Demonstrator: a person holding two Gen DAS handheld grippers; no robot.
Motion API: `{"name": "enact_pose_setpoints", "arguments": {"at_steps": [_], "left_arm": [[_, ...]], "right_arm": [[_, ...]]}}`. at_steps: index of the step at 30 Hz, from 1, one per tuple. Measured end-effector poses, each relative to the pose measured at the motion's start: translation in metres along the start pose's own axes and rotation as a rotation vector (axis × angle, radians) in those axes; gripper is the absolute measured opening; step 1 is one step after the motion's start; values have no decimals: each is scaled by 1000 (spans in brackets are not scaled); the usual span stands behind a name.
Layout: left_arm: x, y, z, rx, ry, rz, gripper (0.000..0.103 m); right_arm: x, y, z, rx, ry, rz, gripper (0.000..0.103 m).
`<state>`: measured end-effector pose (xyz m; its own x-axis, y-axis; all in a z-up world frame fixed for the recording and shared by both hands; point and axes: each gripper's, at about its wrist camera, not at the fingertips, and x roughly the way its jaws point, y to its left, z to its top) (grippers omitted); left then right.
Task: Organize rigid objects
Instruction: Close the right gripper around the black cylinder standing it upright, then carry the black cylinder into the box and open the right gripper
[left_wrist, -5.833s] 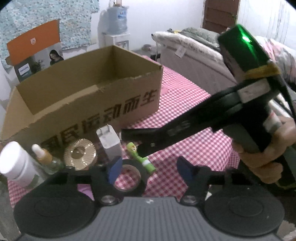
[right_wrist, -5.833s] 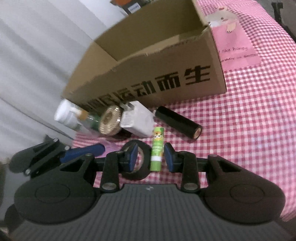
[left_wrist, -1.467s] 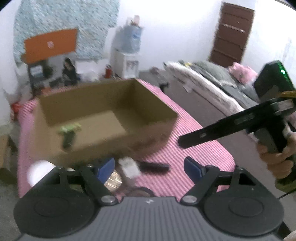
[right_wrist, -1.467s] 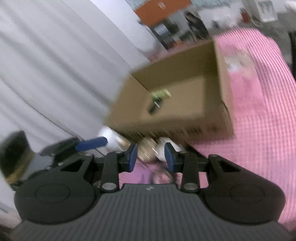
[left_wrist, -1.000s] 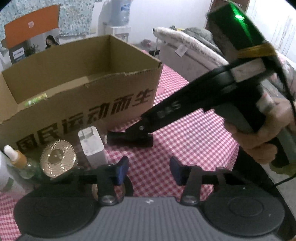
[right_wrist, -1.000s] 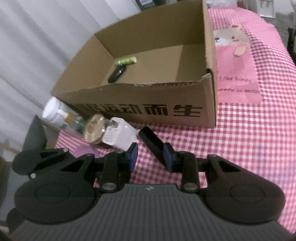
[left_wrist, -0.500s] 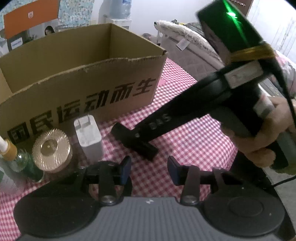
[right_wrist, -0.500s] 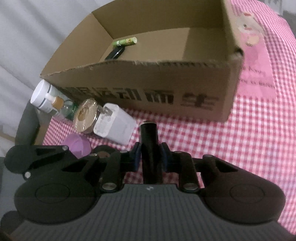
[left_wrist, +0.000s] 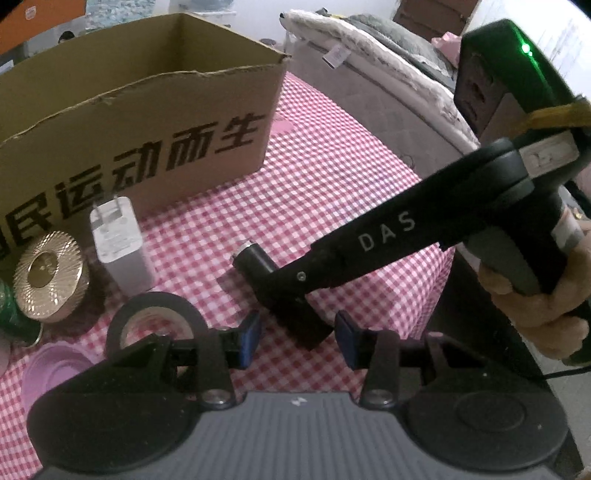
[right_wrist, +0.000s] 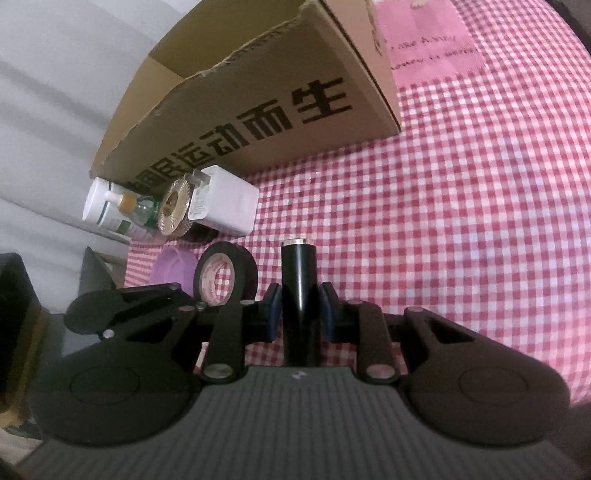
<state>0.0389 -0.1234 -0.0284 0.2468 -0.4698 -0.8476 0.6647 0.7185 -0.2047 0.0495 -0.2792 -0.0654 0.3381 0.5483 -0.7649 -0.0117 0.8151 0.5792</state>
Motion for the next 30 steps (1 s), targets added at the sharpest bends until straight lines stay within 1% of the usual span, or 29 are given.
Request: {"name": "enact_pose_setpoints", "arguments": {"at_steps": [4,13,18,22,25,27,30], "left_arm": [[5,-3,4,-1,13,10,45],[8,-4,9,-6,5,23,45],[4,-5,6,-7,-1,10,43],[-14,-8,5,4,-45,15,43],[-39,-9,7,10,-99,24,43],[-60,-10,11,19,-139,43,43],[-94,-7,19,34,-212,91,43]], "right_arm": [[-2,-4,1,18,4,15,21],[-8,-15,1,49,-9,54,21],[-13,-10,-5,50,-24,42,21],[-25,0,-8,46,-49,46,21],[-43,21,-9,7,-91,41,21],[-54,37,-6,-27,-119,45,21],[-72,69,4,-102,-173,58,21]]}}
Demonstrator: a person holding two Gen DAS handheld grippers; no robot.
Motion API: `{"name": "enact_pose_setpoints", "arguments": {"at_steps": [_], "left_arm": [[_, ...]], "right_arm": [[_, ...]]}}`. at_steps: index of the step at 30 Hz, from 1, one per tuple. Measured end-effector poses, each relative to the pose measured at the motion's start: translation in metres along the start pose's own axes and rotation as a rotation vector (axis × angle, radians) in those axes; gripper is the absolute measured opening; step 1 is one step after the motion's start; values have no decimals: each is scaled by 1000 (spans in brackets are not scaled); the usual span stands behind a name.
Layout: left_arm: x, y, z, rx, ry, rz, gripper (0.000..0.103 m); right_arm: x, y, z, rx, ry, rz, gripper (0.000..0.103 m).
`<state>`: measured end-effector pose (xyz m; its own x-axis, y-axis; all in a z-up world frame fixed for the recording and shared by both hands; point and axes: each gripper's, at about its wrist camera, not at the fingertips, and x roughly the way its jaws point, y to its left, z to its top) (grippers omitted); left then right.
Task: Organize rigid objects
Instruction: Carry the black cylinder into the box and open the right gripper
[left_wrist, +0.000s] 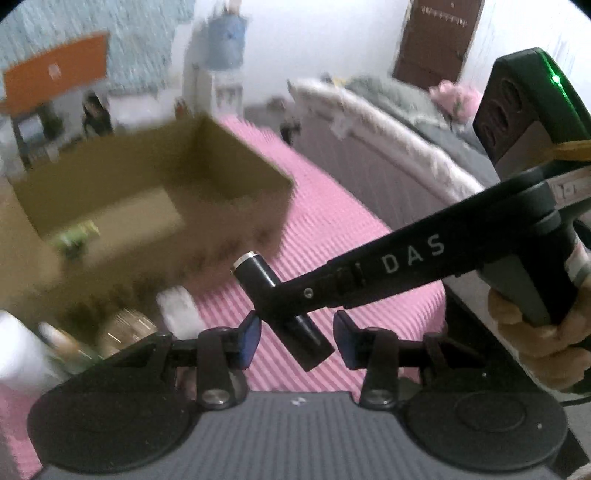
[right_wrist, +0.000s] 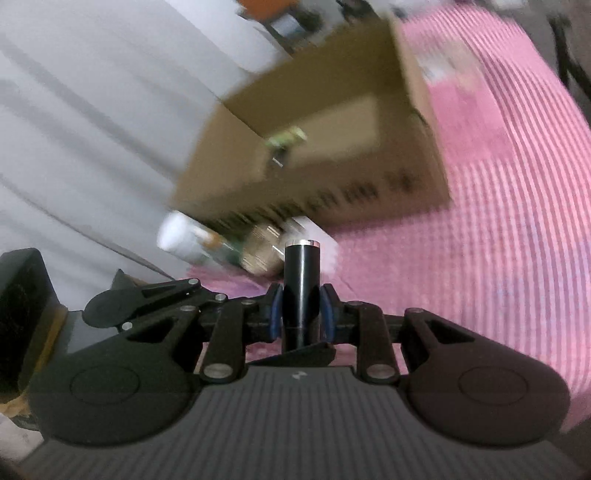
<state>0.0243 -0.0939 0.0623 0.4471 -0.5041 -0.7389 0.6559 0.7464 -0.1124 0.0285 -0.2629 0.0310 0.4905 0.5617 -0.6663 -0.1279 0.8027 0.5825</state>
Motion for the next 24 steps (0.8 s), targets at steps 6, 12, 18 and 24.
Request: {"name": "enact_pose_setpoints", "arguments": {"at_steps": [6,12,18,24], "left_arm": [[-44,38,39,-28,-112,130,44],[-33,96,69,-114,-60,204,45],[2,145,74,-172,59,256,45],[25,181,69,-215,153,280,45]], "right_arm": [[1,63,55,-164,-56,60,21],[56,82,118,-169,6,147,21],[135,76,162,-112,171,175,21],[186,73,174,-107,295,166,21]]}}
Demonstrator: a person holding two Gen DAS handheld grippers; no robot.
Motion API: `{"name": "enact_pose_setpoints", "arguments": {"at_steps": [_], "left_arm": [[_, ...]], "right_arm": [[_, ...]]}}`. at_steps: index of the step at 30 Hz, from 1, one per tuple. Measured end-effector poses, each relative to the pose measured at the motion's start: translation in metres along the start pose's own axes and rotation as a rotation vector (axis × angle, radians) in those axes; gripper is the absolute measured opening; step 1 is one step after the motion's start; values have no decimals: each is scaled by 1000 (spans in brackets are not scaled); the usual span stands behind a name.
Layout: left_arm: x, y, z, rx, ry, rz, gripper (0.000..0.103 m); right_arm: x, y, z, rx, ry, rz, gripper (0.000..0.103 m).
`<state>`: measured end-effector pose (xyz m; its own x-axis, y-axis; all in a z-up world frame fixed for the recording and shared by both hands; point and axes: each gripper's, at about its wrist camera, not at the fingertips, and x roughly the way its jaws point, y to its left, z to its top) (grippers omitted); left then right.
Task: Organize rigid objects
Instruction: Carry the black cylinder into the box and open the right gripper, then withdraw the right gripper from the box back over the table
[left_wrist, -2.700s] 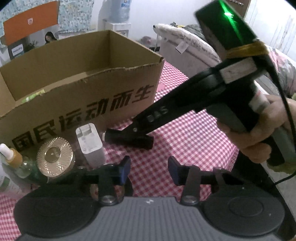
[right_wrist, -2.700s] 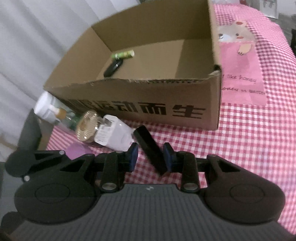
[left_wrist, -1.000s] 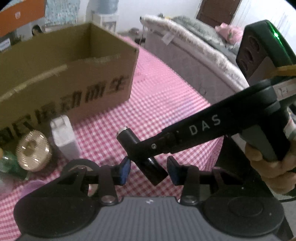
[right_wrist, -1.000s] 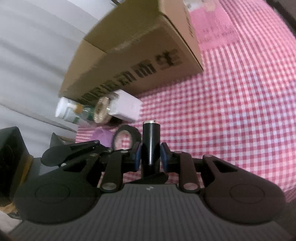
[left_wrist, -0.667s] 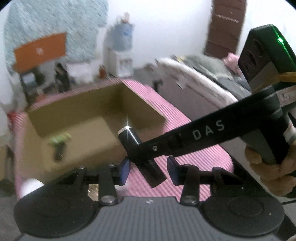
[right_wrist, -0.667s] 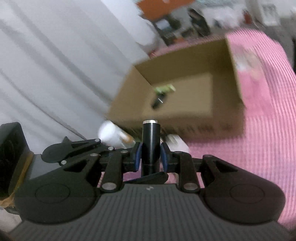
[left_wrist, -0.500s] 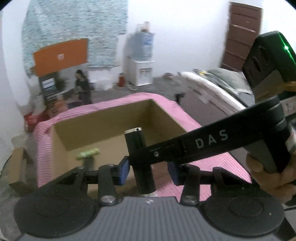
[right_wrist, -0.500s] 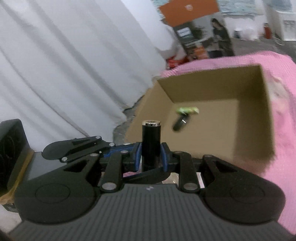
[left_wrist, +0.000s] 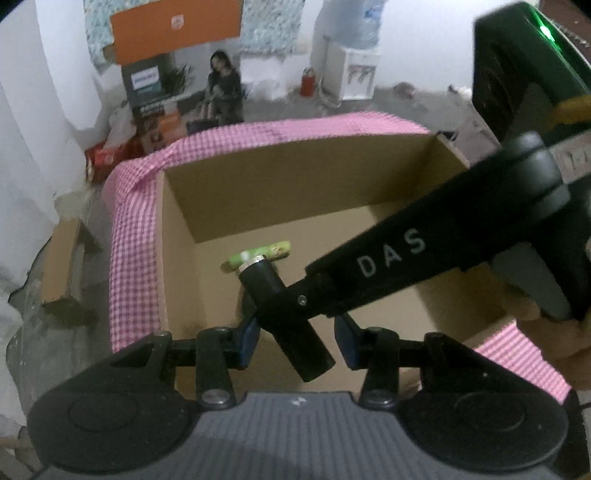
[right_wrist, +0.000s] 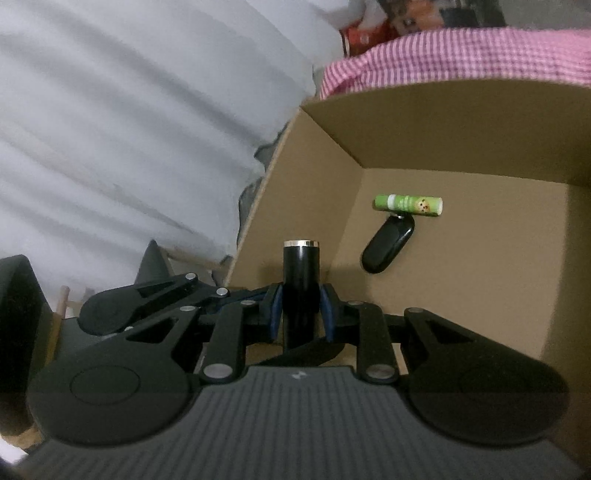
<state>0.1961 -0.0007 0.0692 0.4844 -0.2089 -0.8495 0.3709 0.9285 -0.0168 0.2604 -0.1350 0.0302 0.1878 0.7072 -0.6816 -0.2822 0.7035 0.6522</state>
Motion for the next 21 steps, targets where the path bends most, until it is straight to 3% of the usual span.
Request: {"name": "enact_pose_setpoints", "arguments": {"at_steps": [5,8,15,21], "left_arm": [[11,7,-7,2,53,13,51],[8,1,-13,33,35,53,55],[-3,5,-15,5,22,5,58],[-15,5,-15,-9,-31,-17,64]], "right_arm": [[24,-6,7,11,92,-5,21],[34,-7,14,19,115,13,22],[40,-8,19,27,103,-1,23],[9,-2,12,3,16,-9,25]]}}
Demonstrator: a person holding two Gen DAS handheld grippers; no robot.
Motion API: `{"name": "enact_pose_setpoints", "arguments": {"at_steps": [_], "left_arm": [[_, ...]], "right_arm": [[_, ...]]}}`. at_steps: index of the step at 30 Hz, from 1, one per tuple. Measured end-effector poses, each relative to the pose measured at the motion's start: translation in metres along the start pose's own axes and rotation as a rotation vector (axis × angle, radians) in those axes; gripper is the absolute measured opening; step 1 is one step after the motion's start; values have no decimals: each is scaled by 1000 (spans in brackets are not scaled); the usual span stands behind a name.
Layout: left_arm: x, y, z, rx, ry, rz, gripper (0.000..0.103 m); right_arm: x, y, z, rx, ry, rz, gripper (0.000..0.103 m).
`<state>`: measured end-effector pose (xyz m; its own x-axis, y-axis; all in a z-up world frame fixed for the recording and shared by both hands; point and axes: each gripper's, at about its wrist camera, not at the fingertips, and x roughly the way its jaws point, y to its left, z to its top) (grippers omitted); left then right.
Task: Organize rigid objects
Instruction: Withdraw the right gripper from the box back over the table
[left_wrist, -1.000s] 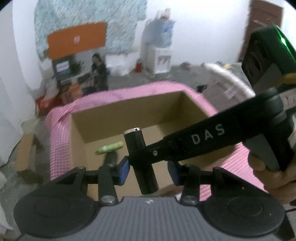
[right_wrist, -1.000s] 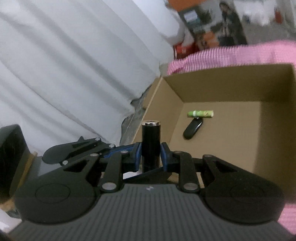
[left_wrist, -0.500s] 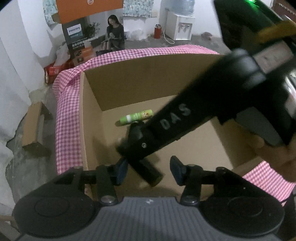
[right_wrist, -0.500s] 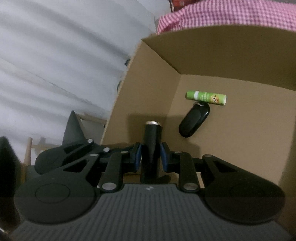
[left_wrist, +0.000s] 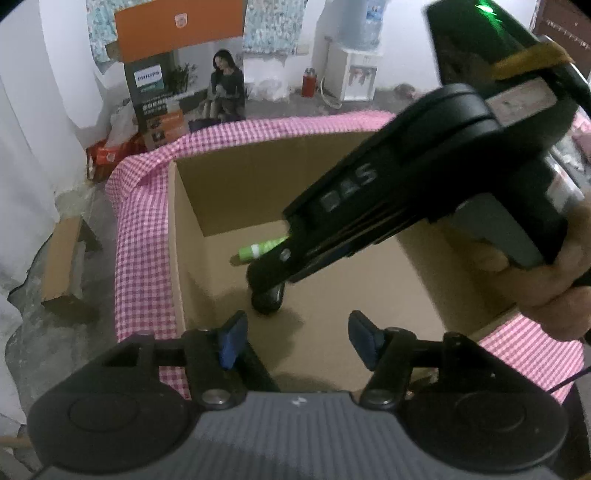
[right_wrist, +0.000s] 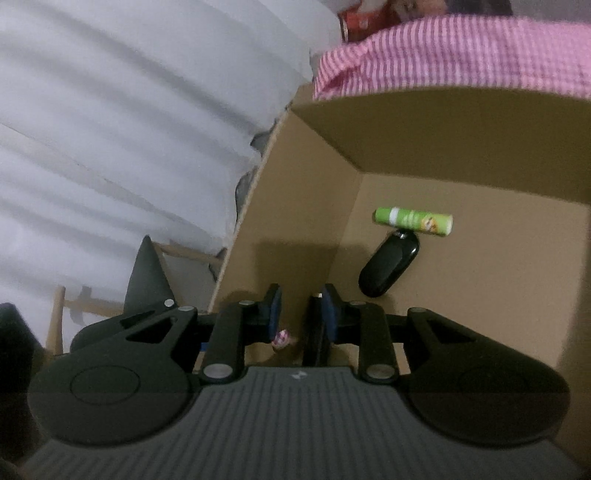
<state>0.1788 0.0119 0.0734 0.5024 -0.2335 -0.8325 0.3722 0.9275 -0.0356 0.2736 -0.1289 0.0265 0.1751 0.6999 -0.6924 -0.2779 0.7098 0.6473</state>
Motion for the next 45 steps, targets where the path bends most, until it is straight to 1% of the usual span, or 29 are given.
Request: {"name": "enact_pose_setpoints", "arguments": {"at_steps": [4,8,9,10,11,13,14,16,18,19,22,24,27,29,30,32,35,37,39,41,45], "left_arm": [[-25,-6,-4,-2,-74,-18,66],[-59,-13,-13,11,-188,-11,74],[-68,-16,-16,16,-215,-8,75],[-77,-18,-20,19,-246,-10,77],[-85,-20,-23,21,-267,-15,80],[-99,-23,-31,28,-305,-22,84],[-105,-26,-35,36,-315,-24,87],[-114,-32,-44,61,-318,-25,90],[-121,-37,-56,79,-316,-28,91],[-122,-39,-63,83,-312,-32,91],[-121,-41,-84,75,-290,-51,91],[-116,-41,-101,64,-265,-74,91],[-103,-40,-125,20,-239,-134,91],[-95,-39,-138,-15,-240,-182,91],[-92,-39,-144,-23,-244,-194,91],[-89,-45,-154,-17,-269,-179,91],[-84,-58,-164,22,-284,-153,91],[-80,-67,-170,57,-288,-158,91],[-73,-75,-174,84,-275,-161,91],[-67,-82,-177,103,-264,-153,91],[-55,-88,-179,125,-242,-153,91]], "right_arm": [[-37,8,-13,-32,-99,-5,28],[-87,23,-39,-71,-220,0,34],[-102,28,-51,-82,-256,5,39],[-115,33,-63,-95,-293,9,47],[-129,37,-76,-115,-328,12,51],[-151,46,-102,-146,-389,-2,63],[-163,51,-118,-165,-422,-13,68],[-181,59,-146,-194,-480,-40,87],[-195,67,-176,-233,-535,-97,93],[-199,71,-190,-248,-556,-133,101],[-203,82,-232,-307,-619,-276,102],[-195,88,-254,-331,-637,-383,102],[-176,89,-284,-371,-625,-516,102],[-161,88,-299,-387,-602,-565,102],[-152,86,-305,-393,-583,-585,102],[-136,81,-312,-376,-556,-598,102],[-122,72,-319,-332,-531,-566,102],[-120,67,-324,-304,-571,-532,102],[-121,60,-326,-285,-622,-485,102],[-123,51,-329,-222,-667,-453,102],[-118,27,-330,-91,-675,-410,102]]}}
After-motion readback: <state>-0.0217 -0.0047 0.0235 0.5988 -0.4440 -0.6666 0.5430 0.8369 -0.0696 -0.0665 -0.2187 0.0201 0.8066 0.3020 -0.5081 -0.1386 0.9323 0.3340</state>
